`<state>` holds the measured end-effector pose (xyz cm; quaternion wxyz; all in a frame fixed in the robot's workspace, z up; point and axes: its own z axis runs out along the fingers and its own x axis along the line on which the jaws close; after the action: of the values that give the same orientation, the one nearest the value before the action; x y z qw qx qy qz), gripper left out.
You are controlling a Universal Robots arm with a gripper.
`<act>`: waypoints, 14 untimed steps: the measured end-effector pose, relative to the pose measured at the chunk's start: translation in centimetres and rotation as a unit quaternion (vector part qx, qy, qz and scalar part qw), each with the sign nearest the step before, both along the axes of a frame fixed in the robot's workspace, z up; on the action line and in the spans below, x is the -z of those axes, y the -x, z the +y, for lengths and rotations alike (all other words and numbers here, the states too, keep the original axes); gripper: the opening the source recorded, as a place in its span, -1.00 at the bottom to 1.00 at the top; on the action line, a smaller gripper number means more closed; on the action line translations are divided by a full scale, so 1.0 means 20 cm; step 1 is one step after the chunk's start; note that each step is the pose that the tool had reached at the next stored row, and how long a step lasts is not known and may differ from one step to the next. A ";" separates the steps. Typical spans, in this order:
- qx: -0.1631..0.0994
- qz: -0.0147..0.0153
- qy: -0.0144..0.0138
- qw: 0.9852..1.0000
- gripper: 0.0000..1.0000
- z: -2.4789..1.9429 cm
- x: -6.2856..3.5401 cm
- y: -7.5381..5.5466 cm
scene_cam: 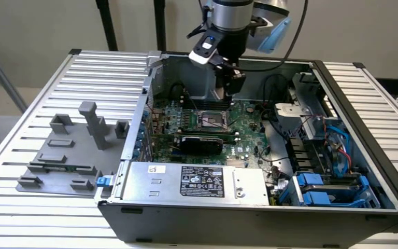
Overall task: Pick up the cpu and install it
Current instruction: 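Place the cpu into insertion slot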
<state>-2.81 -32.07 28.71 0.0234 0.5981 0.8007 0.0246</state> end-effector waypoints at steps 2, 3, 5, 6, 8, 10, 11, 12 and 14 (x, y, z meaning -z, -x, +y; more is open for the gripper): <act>0.018 0.000 0.000 1.000 0.09 0.000 0.009 0.00; 0.027 0.000 0.000 1.000 0.09 0.000 0.014 0.00; 0.045 0.000 0.000 0.999 0.09 0.000 0.023 0.00; 0.054 0.000 0.000 0.999 0.09 0.000 0.027 0.00; 0.073 0.000 0.000 0.997 0.09 0.000 0.031 0.00; 0.088 0.000 0.000 0.996 0.09 0.000 0.034 0.00; 0.095 0.000 0.000 0.995 0.09 0.000 0.035 0.00; 0.102 0.000 0.000 0.995 0.09 0.000 0.035 0.00; 0.112 0.000 0.000 0.994 0.09 0.000 0.037 0.00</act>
<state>-2.90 -32.07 27.98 0.0260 0.6839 0.7287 0.0218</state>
